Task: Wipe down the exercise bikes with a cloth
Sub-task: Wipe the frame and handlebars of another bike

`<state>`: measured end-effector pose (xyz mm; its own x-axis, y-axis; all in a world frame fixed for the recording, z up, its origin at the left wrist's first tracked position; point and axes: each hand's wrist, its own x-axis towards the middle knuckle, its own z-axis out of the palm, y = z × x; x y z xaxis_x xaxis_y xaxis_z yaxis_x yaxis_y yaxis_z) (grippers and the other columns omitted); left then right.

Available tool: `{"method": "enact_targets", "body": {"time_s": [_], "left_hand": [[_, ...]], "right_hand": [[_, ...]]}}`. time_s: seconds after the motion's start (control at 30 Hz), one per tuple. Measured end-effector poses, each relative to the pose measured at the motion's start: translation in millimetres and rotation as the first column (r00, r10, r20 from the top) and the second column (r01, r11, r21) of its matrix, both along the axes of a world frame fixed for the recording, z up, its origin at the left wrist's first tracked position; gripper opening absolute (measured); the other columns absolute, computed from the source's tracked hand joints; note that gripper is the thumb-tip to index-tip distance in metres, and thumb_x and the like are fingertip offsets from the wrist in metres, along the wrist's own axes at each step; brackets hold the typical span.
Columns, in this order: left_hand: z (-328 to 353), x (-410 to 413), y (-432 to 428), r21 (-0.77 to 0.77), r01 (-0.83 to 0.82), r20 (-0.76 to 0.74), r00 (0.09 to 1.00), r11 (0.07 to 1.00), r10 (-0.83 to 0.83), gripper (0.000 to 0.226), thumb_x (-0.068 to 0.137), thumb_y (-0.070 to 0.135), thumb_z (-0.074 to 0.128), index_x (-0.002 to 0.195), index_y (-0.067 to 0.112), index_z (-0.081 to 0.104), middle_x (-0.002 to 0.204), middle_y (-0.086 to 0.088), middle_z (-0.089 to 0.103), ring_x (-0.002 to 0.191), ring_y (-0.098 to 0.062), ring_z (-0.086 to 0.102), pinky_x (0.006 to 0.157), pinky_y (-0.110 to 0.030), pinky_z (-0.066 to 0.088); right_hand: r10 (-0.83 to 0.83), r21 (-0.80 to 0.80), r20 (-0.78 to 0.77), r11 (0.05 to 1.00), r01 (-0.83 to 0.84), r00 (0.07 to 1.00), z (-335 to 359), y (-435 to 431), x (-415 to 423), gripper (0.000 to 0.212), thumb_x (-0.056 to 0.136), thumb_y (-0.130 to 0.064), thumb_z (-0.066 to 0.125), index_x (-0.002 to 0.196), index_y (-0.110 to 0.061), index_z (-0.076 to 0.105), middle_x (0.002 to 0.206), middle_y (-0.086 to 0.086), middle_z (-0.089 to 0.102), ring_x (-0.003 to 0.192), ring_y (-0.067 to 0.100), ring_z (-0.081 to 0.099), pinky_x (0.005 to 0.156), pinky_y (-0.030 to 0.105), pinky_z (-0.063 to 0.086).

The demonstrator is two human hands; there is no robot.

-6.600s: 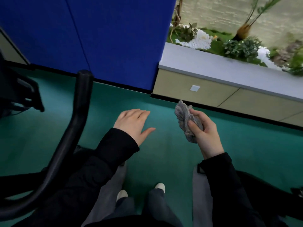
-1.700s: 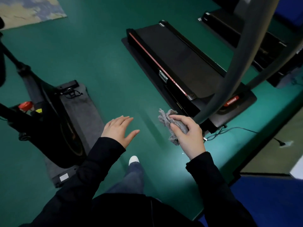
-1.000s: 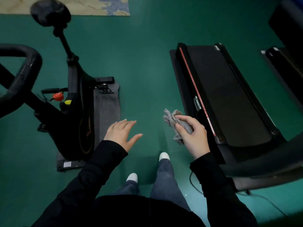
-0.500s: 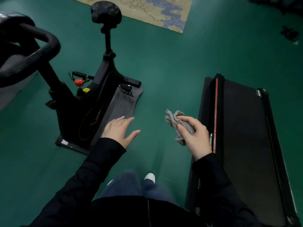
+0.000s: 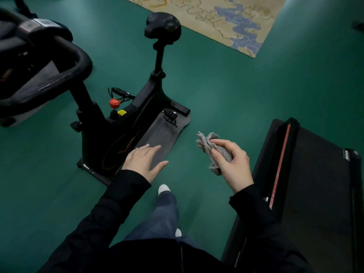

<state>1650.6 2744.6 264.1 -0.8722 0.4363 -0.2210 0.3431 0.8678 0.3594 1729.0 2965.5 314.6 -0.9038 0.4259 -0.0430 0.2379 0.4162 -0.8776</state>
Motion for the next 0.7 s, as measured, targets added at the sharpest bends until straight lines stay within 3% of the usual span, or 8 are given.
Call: {"method": "enact_targets", "body": {"time_s": [0.33,0.7], "left_hand": [[2.5,-102.2,24.8,0.009,-0.103,-0.032,0.994,0.995,0.103,0.062,0.092,0.057,0.038,0.144,0.024,0.032,0.146,0.005,0.04,0.141,-0.011,0.023,0.112,-0.029,0.013],[-2.0,-132.0,10.6,-0.009,-0.278,0.008,0.961,0.961,0.278,0.062,0.092,0.06,0.033,0.145,0.027,0.027,0.148,0.009,0.036,0.141,-0.008,0.019,0.115,-0.028,0.01]], "right_hand": [[0.163,0.028,0.008,0.986,-0.164,0.987,4.0,20.3,-130.7,0.022,0.085,-0.01,0.066,0.097,-0.027,0.069,0.104,-0.007,0.067,0.104,0.004,0.059,0.094,0.02,0.042],[0.397,0.01,-0.024,0.918,-0.397,0.917,-2.4,-1.9,-224.5,0.022,0.084,-0.008,0.067,0.096,-0.027,0.069,0.103,-0.005,0.068,0.103,0.007,0.061,0.094,0.026,0.045]]}}
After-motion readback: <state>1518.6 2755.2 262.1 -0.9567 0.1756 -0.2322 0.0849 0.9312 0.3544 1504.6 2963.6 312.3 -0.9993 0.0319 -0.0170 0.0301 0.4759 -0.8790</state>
